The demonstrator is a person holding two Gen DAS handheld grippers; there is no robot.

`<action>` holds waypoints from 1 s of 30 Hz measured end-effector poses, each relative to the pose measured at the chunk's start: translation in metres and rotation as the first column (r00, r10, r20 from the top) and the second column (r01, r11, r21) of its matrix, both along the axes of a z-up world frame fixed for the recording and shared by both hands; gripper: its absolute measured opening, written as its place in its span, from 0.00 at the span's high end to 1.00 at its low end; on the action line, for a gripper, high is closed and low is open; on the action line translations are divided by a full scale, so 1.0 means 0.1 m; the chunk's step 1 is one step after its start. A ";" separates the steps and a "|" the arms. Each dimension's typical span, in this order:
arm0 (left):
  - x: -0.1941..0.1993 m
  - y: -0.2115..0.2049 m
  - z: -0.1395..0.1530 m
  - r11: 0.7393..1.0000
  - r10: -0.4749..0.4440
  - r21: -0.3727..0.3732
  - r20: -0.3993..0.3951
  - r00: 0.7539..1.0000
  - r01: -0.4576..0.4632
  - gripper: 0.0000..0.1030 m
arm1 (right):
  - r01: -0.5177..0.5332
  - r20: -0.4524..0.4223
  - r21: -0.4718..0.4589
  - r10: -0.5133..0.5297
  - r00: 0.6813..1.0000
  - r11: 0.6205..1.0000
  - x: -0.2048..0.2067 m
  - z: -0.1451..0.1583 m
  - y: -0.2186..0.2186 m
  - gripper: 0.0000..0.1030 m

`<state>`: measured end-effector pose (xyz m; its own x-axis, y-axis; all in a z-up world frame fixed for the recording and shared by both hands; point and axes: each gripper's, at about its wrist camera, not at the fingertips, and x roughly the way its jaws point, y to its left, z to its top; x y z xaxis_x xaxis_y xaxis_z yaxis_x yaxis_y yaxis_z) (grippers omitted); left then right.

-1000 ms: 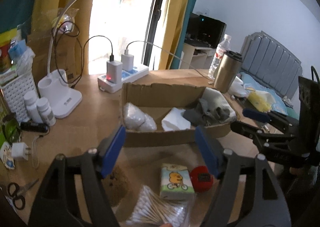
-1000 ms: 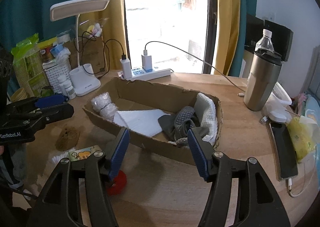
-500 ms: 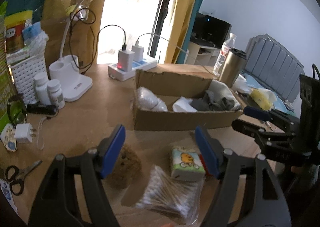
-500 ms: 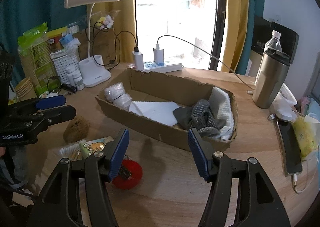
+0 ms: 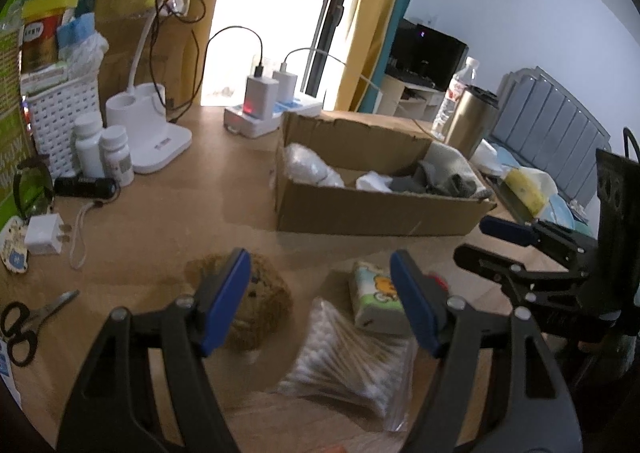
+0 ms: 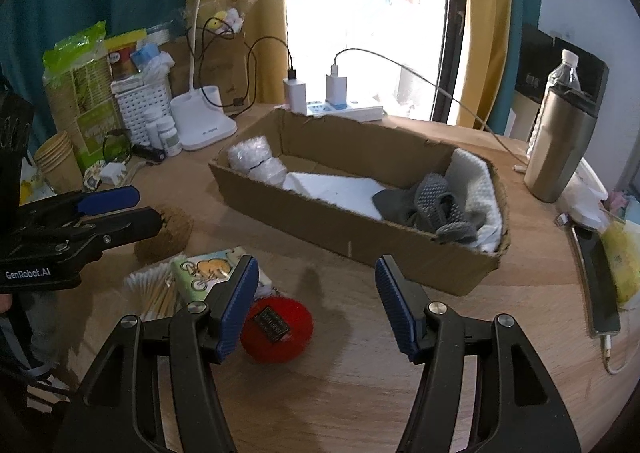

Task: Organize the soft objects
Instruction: 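Move the left gripper to the tissue pack while the right gripper approaches the red plush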

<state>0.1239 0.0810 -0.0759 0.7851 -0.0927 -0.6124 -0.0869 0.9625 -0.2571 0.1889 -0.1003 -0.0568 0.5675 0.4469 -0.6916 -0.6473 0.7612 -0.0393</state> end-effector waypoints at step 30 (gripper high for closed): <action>0.01 -0.09 -0.21 1.000 -0.009 0.001 -0.050 0.999 0.009 0.28 | -0.068 -0.114 -0.037 0.064 0.991 0.997 0.00 -0.46 0.12 0.48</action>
